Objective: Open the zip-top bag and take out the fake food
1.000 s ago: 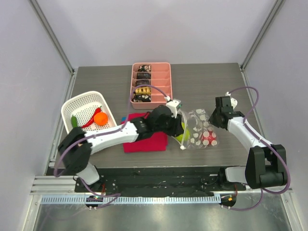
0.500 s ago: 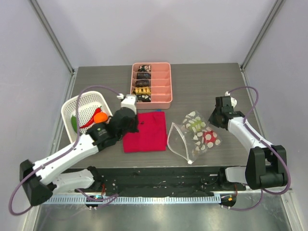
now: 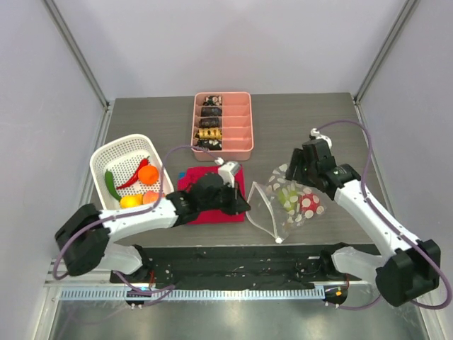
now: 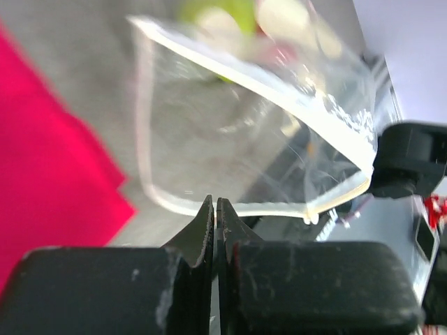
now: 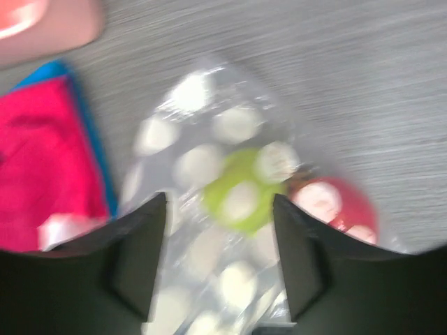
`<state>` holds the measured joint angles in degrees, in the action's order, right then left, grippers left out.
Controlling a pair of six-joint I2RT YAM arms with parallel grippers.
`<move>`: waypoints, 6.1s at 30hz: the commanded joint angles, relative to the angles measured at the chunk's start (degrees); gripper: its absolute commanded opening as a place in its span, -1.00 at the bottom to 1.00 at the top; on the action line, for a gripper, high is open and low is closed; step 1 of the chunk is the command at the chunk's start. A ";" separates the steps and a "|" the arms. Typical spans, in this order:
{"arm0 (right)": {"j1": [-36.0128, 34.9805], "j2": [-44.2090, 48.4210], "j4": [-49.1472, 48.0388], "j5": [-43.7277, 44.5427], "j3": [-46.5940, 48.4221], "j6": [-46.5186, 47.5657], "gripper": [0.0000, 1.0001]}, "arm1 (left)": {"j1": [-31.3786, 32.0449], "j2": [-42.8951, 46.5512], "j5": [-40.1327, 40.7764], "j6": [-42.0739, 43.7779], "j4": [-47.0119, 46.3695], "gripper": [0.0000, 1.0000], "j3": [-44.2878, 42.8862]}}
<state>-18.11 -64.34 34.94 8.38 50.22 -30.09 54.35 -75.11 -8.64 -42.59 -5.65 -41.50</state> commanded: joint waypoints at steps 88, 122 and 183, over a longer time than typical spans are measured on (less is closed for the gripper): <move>2.99 -8.17 -9.01 8.67 -4.96 -4.19 -0.98 | 4.72 -39.06 12.60 -0.22 -7.53 0.68 -30.75; 12.22 -23.11 -17.36 -3.11 -8.82 -4.90 -0.98 | 4.19 -28.52 5.84 9.89 9.06 -1.00 -30.14; -44.01 5.19 18.41 15.18 8.32 -7.09 0.99 | 1.99 6.30 15.15 -7.42 4.07 -0.18 -1.04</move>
<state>-57.71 -59.35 52.31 23.00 57.67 -33.04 54.72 -66.74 4.62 -48.21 6.72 -42.59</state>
